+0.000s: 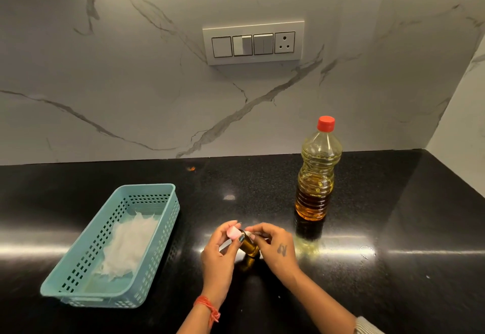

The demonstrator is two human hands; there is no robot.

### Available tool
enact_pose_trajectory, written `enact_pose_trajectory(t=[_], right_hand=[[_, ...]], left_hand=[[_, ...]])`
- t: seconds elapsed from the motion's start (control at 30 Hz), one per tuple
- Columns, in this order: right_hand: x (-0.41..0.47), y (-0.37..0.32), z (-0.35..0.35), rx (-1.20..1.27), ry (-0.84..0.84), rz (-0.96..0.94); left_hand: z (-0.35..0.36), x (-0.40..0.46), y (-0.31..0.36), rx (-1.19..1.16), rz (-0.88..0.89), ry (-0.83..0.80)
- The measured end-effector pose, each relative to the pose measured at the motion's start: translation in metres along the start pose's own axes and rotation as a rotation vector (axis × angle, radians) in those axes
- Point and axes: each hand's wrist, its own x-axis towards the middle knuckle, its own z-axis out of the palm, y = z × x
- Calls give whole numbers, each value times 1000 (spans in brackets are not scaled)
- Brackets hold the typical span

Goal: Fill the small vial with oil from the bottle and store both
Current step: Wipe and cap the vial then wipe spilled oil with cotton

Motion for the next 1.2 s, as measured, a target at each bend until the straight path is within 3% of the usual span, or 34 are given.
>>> enact_pose_trajectory(t=[0.23, 0.47, 0.63, 0.8, 1.0, 1.2], right_hand=[[7, 18, -8, -96, 15, 128], [-14, -5, 11, -73, 151, -157], [-8, 19, 1, -145, 153, -86], [16, 17, -14, -128, 4, 124], [7, -13, 6, -51, 14, -76], [2, 13, 6, -48, 65, 67]], left_hand=[[-3, 2, -1, -8, -18, -16], [-2, 5, -13, 5, -31, 23], [-7, 4, -18, -7, -82, 17], [-11, 9, -12, 45, -39, -19], [-10, 15, -4, 43, -19, -61], [-5, 14, -6, -2, -25, -18]])
